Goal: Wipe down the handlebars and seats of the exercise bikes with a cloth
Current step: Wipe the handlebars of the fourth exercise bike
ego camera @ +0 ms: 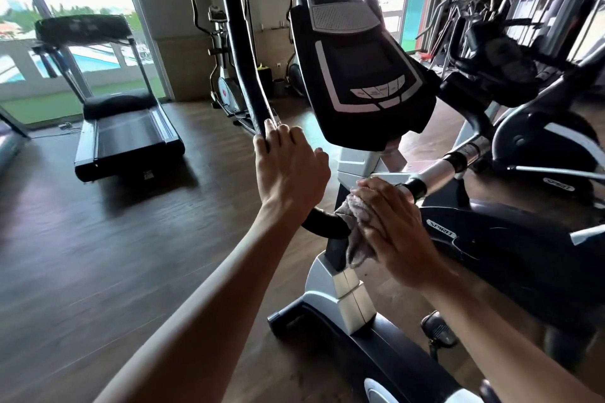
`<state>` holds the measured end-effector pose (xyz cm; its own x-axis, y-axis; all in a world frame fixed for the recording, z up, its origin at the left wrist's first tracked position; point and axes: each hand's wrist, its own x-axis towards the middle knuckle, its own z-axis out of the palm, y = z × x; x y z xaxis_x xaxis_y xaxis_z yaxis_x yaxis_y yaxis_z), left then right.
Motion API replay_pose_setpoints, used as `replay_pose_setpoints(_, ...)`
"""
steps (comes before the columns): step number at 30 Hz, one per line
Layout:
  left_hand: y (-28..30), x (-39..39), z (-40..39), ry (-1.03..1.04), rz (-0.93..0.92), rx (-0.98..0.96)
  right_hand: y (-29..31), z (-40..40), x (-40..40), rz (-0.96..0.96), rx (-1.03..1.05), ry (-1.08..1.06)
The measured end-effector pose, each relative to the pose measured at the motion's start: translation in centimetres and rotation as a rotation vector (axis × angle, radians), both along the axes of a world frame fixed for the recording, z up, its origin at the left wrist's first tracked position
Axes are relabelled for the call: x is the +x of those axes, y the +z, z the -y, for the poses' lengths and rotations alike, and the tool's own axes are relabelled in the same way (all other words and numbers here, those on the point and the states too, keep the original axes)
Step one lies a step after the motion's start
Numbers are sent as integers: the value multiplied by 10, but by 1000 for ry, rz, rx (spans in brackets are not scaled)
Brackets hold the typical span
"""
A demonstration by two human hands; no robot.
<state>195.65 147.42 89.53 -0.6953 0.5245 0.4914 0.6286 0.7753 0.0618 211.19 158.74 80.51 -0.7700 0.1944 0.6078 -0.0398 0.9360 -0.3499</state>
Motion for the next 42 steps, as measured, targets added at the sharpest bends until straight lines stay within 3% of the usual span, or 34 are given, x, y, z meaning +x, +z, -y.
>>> replay_pose_setpoints(2, -1, 0, 1, -12, -8, -8, 3, -27, 3, 26, -9, 6)
replay_pose_setpoints(5, -1, 1, 1, -14, 1, -6, 17, -58, 7, 51, -211, -73)
replay_pose_setpoints(10, -1, 0, 1, -19, -6, 12, 41, -66, 2, 243, -417, -108)
replay_pose_setpoints(16, 0, 0, 0, -10, -3, -17, 40, -73, -3, 182, -460, -135)
replay_pose_setpoints(20, 1, -1, -1, -11, 5, -31, 71, -90, -2, 628, -675, -43)
replay_pose_setpoints(22, 1, -1, -2, -12, 6, -33, 75, -92, -8, 704, -615, -139)
replay_pose_setpoints(23, 0, -1, -2, -9, 5, -34, 68, -88, -13, 646, -519, -225)
replay_pose_setpoints(26, 0, -1, -2, 4, -3, -42, 34, -66, -30, 178, -260, -396)
replay_pose_setpoints(30, -1, 1, -4, 8, 2, -53, 5, -27, -27, -145, -110, -314)
replay_pose_setpoints(35, 1, 3, -2, 8, 2, -60, -39, 54, -28, -284, 41, -267)
replay_pose_setpoints(40, 2, 4, 2, -14, 9, -45, -57, 30, -24, -300, 338, -274)
replay_pose_setpoints(42, 2, 3, 3, -32, 16, -37, -56, 11, -14, -251, 321, -186)
